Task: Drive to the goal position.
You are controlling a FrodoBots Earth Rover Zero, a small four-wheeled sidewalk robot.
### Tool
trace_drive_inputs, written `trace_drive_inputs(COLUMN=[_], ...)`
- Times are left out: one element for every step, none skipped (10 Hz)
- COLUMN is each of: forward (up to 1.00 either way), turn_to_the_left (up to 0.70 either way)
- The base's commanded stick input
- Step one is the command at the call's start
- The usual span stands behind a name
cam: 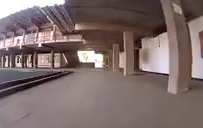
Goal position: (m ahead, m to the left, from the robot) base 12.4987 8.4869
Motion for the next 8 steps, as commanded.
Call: trace_drive_inputs(forward=[0.5, 0.5, 0.5, 0.5, 0.5, 0.5, 0.5, 0.5], turn_to_the_left=[0.0, 0.0, 0.0, 0.0, 0.0, 0.0, 0.0, 0.0])
